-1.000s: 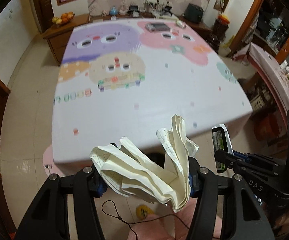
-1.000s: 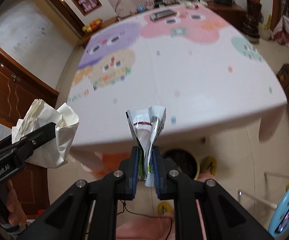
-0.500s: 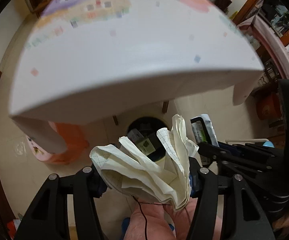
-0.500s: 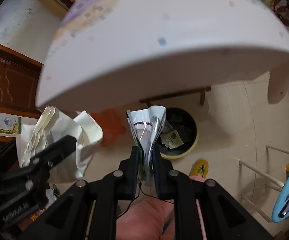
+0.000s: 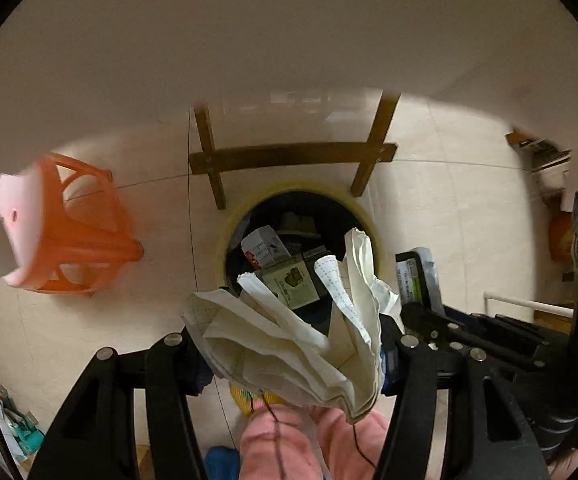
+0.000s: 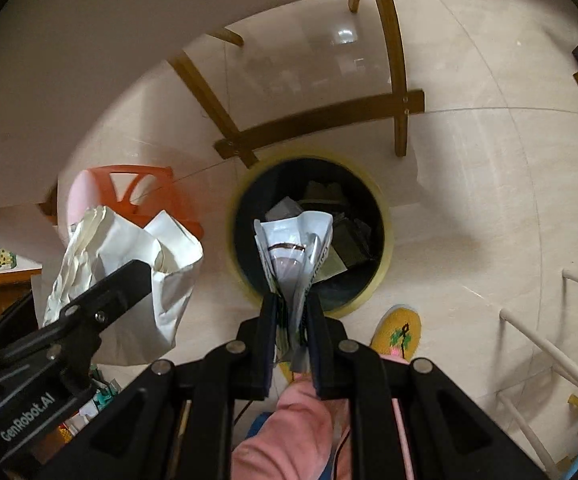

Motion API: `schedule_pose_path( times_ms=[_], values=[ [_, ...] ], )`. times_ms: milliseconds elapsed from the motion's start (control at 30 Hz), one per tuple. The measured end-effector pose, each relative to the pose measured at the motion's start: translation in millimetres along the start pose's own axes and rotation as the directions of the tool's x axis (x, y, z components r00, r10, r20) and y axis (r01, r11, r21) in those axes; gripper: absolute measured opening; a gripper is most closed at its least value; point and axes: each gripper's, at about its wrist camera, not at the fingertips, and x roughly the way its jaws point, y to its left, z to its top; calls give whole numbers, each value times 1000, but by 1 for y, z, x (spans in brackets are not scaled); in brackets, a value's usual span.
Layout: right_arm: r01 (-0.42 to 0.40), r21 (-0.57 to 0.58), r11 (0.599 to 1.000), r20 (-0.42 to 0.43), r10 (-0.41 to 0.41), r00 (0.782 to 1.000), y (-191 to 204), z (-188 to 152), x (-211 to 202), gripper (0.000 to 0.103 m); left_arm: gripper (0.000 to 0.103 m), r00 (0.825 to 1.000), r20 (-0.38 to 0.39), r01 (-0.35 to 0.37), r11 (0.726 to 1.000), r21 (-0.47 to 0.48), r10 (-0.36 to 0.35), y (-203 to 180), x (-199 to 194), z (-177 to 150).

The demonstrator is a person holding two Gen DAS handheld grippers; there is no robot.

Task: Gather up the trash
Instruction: 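Carry packet and paper over the trash bin and open both grippers, then raise both tools back toward the table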

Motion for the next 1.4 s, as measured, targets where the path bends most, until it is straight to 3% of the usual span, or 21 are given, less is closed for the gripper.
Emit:
schedule_pose_path(
  times_ms=[233,433,567,733,833,900,1133,1400],
  values=[
    [-14,2,1000,-1,14,1000,-24,10,53,15,59,1000,17,-20,1000,-15,20,-1,53,-7],
    [-18,13,1000,-2,18,1000,-29,18,84,19,62,1000,24,-11,999,-32,12,10,72,-2],
    [-40,35,999,-11,41,999,-32,24,99,23,69,1000,30,-9,1000,-26,9,12,81,1],
    [-34,36,999,-5,34,999,-36,32,110,39,84,1000,7,-12,999,-48,12,21,90,7],
    [-39,43,998,6,39,999,-39,34,109,57,101,999,18,-26,998,-63,27,26,91,10],
    [-45,55,997,16,44,999,-42,34,108,64,102,999,27,-24,998,-61,26,27,89,10],
    [-29,75,997,20,27,999,-45,30,103,65,102,999,30,-27,999,-26,28,19,79,8],
    [-27,116,993,15,26,1000,-42,13,71,65,102,999,37,-4,1000,-1,4,6,28,-5]
  ],
)
